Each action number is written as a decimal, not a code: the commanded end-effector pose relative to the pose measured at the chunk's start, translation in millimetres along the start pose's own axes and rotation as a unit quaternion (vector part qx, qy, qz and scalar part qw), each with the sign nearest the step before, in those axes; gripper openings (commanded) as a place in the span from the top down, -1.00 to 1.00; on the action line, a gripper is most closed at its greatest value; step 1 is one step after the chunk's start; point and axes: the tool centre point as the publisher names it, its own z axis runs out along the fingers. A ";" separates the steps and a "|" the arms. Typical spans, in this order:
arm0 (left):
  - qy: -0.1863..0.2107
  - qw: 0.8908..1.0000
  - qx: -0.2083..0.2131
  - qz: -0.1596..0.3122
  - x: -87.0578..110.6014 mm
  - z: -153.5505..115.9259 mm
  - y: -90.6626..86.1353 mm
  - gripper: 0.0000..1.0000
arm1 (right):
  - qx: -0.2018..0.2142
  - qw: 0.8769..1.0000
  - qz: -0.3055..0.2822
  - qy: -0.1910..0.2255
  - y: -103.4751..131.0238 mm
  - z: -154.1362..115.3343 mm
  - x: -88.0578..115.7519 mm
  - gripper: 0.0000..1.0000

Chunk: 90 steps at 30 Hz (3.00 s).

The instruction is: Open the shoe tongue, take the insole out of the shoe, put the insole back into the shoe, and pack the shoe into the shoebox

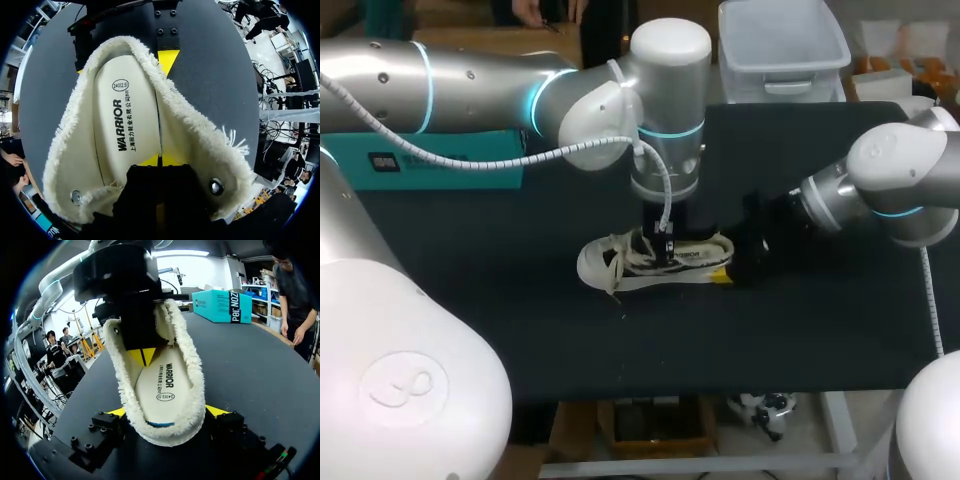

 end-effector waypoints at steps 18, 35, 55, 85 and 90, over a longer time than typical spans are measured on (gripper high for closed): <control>-0.021 1.000 -0.008 -0.014 -11.9 42.3 -3.8 0.42 | -0.001 1.000 0.001 0.000 -8.3 3.8 -1.8 1.00; -0.039 0.999 -0.015 -0.003 -41.1 85.1 -0.6 0.42 | -0.001 1.000 0.001 0.000 -8.3 3.8 -1.8 1.00; -0.114 0.993 -0.027 -0.026 -74.0 99.2 -5.4 0.55 | -0.001 1.000 0.001 0.000 -8.3 3.8 -1.8 1.00; -0.148 0.988 0.045 0.030 -82.6 16.7 -6.1 1.00 | -0.001 1.000 0.001 0.000 -8.3 3.8 -1.8 1.00; -0.146 0.986 0.059 0.046 -68.5 -5.8 -19.9 1.00 | -0.001 1.000 0.001 0.000 -8.3 3.8 -1.8 1.00</control>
